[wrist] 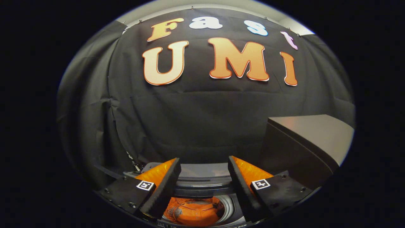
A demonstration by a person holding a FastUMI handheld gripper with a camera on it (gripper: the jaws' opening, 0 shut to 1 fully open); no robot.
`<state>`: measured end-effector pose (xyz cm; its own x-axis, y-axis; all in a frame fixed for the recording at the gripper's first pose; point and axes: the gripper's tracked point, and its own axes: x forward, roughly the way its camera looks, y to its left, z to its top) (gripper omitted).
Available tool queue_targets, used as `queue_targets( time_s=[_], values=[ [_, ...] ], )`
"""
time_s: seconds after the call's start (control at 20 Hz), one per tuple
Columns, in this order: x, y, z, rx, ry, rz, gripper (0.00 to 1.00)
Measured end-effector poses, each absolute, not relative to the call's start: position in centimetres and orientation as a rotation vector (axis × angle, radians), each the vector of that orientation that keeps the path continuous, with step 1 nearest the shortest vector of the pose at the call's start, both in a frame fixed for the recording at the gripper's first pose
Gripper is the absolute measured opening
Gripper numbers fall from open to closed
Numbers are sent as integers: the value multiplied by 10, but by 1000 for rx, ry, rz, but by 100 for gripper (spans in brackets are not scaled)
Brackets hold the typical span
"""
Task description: Put the clothes into the washing machine and then close the washing machine lid.
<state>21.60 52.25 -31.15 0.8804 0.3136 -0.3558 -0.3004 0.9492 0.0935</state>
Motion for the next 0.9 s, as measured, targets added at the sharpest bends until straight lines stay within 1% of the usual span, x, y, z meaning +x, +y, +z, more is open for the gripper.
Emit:
queue_targets(
  time_s=[0.15,0.35,0.55,0.75,0.9],
  values=[
    [192,514,-343,56,441,318,98],
    [180,511,-341,61,451,313,100],
    [175,511,-314,81,421,317,100],
    [157,513,-267,69,379,335,100],
    [147,514,-218,92,322,361,100]
  ],
)
